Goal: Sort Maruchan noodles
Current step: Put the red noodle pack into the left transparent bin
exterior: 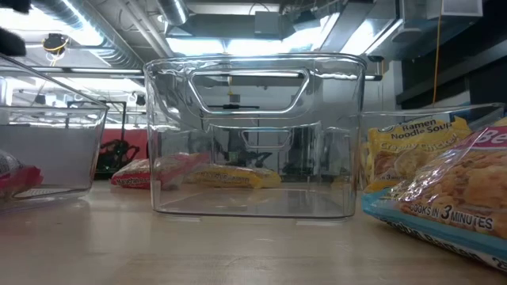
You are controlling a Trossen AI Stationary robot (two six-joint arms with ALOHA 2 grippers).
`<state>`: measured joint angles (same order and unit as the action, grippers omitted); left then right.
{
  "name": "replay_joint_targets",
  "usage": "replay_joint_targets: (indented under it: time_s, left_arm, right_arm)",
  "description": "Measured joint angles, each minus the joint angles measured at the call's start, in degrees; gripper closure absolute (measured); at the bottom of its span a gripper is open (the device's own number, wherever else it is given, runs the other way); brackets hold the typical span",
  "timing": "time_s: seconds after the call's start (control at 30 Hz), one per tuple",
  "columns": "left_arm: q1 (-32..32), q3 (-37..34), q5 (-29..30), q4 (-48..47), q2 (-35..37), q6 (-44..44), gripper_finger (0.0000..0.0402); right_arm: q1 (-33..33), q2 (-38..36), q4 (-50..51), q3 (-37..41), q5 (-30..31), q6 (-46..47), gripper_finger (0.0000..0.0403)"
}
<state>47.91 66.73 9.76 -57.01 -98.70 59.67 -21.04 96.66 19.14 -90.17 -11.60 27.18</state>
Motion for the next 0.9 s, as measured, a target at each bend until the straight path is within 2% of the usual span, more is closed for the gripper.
replay_joint_targets:
  time_s: [0.17,0.37,0.47,0.63,0.9]
  left_arm:
    - [0.3,-1.9,-1.7,0.3,0.0,3.7,0.0310]
    - [0.5,-2.1,-1.8,1.4,0.0,3.7,0.0315]
    - [0.5,-2.1,-1.8,1.4,0.0,3.7,0.0331]
    - [0.3,-2.1,-1.6,1.4,0.0,4.2,0.0392]
    - [0.3,-2.1,-2.9,1.4,2.4,4.6,0.0401]
  right_arm:
    - [0.0,0.0,3.9,0.0,0.0,0.0,0.0244]
    - [0.0,0.0,5.0,0.0,0.0,0.0,0.0244]
    - [0.0,0.0,5.0,0.0,0.0,0.0,0.0244]
    - [0.0,0.0,5.0,0.0,0.0,0.0,0.0244]
    - [0.0,0.0,5.0,0.0,0.1,0.0,0.0244]
